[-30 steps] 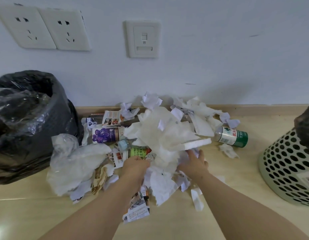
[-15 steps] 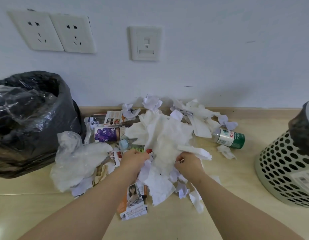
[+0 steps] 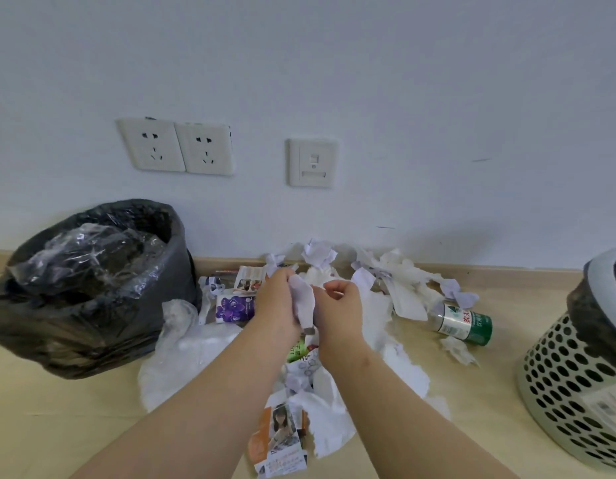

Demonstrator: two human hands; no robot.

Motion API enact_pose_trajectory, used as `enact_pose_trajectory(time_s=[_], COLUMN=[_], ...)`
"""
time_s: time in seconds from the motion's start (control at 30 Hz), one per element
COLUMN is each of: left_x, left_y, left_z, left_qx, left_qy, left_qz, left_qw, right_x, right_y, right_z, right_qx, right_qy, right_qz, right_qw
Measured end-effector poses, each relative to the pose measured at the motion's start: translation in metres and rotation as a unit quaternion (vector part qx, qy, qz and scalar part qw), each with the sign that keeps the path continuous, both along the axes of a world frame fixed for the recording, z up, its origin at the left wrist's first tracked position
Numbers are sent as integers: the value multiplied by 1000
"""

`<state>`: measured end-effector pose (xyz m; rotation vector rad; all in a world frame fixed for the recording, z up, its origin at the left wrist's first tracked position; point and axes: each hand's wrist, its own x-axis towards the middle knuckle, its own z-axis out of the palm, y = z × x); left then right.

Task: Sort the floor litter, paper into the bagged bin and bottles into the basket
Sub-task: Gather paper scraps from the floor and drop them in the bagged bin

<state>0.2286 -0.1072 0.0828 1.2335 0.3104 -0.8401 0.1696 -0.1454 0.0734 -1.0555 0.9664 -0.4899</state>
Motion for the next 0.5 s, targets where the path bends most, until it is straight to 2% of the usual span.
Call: enact_pose_trajectory(time_s=[0.13,0.33,0.43,0.5], left_x=[2,2,9,13], left_y=[8,20,18,16], left_z=[12,20,15,12], left_qx=[-53,-53,-69,-79], left_qy=[75,104,123,124], left_qz=[47,-2,-17,-25], left_qw=[995,993,990,989], right_x=[16,23,25,26], right_y=[19,25,24,24], right_z=[3,14,18,20], right_qx=[-58,-175,-177,-140], right_qy=[-6,38,22,-5], right_qz=[-26,-36,-73,-94], right_qw=[998,983,981,986])
